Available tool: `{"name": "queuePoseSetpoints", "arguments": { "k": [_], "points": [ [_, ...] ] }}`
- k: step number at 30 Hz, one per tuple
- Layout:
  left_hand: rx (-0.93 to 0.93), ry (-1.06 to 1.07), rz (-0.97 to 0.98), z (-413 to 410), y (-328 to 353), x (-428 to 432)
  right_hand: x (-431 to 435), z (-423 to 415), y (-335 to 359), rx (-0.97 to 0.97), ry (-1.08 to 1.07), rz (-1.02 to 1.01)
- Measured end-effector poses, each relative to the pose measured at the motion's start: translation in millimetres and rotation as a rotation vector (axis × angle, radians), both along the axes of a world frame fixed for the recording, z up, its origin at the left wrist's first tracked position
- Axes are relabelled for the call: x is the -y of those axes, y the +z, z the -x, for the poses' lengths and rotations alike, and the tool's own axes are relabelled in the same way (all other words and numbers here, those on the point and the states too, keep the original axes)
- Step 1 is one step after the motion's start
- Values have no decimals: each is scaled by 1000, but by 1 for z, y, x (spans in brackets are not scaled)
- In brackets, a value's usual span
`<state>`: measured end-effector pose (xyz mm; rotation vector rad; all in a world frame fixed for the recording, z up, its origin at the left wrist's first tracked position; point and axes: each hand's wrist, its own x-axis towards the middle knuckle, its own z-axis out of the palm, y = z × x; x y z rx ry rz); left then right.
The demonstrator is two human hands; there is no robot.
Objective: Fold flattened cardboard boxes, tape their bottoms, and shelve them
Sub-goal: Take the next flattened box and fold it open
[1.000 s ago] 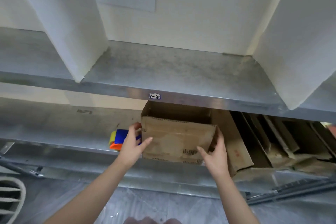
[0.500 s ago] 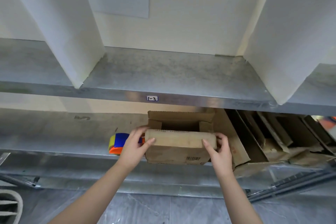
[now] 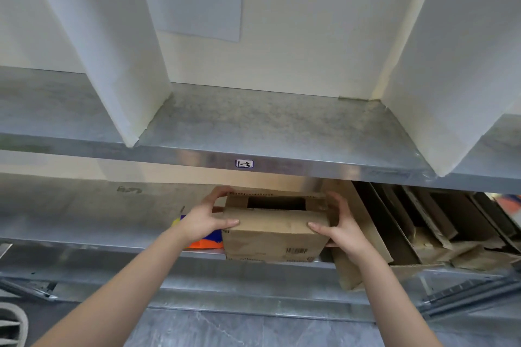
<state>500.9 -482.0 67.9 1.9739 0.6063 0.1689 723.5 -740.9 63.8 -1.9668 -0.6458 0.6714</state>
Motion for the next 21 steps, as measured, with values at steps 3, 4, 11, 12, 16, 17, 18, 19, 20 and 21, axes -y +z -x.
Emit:
{"name": "queuePoseSetpoints", "arguments": {
  "k": [3,4,11,12,16,17,18,19,20,21],
  "points": [
    [87,73,-104,1,-12,17,12,4,-6,114,-17,18],
    [110,110,-90,1,-16,22,13,6,-9,145,-16,18],
    [71,179,-206,-5,-34,42,15,17,-23,128,-157,35],
    [58,177,-220,-6,-36,45,14,20,-27,129,-164,43],
    [49,157,-122,-4,-39,47,10,26,-29,146,-192,61],
    [48,137,-84,-3,-39,46,10,27,-30,150,-193,60],
    [51,118,-60,-2,-39,45,10,28,-30,162,-184,57],
    [52,107,-52,-2,-39,44,11,29,-29,178,-180,53],
    [57,103,-56,-3,-39,44,11,30,-29,193,-191,55],
    [64,107,-65,-5,-38,44,11,30,-28,208,-217,57]
  ]
}}
